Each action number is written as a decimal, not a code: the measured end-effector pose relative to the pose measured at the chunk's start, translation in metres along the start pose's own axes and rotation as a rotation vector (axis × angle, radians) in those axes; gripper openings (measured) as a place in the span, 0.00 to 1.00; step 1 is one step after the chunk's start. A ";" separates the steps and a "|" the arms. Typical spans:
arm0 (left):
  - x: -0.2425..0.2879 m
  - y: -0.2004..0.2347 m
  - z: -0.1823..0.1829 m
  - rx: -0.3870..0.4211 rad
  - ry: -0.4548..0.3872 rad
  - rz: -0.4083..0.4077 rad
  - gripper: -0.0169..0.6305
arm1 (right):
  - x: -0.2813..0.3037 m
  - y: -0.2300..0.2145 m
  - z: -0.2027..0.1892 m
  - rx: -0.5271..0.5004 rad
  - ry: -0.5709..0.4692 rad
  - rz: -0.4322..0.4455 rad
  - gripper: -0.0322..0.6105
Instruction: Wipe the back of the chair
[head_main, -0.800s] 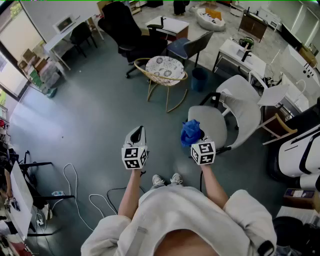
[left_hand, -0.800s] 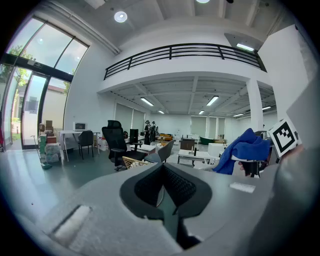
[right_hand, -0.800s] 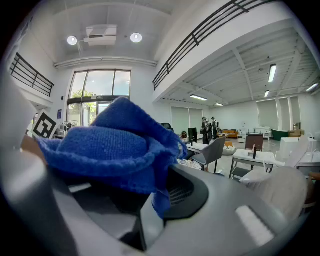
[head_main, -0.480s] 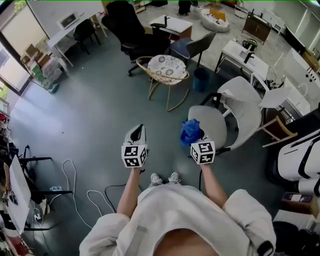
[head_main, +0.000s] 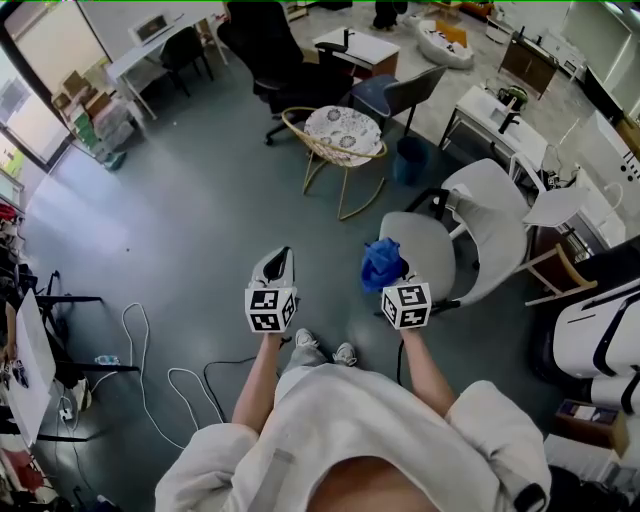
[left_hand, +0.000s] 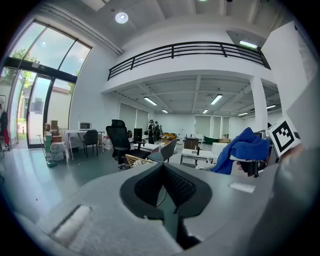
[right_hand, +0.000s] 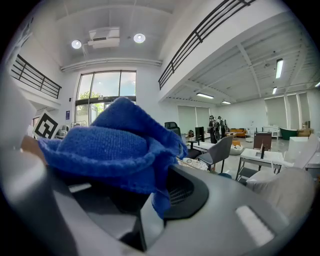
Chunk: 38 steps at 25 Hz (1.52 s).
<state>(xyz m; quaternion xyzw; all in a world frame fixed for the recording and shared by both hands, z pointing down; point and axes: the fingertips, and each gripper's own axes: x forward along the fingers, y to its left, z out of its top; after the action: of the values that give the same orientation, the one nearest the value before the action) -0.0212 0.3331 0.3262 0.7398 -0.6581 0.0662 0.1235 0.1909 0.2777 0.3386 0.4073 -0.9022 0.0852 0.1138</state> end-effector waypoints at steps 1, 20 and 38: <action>0.001 0.000 -0.001 0.000 0.001 0.002 0.03 | 0.001 -0.001 -0.001 0.001 0.004 0.004 0.14; 0.103 0.074 -0.006 -0.055 0.032 -0.013 0.03 | 0.122 -0.018 0.006 -0.010 0.052 0.006 0.14; 0.282 0.204 0.067 -0.016 0.025 -0.163 0.03 | 0.311 -0.053 0.086 -0.009 0.020 -0.140 0.14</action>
<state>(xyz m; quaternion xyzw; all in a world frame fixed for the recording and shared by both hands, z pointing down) -0.1921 0.0242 0.3552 0.7891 -0.5944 0.0602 0.1426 0.0189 -0.0005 0.3448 0.4679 -0.8707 0.0770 0.1306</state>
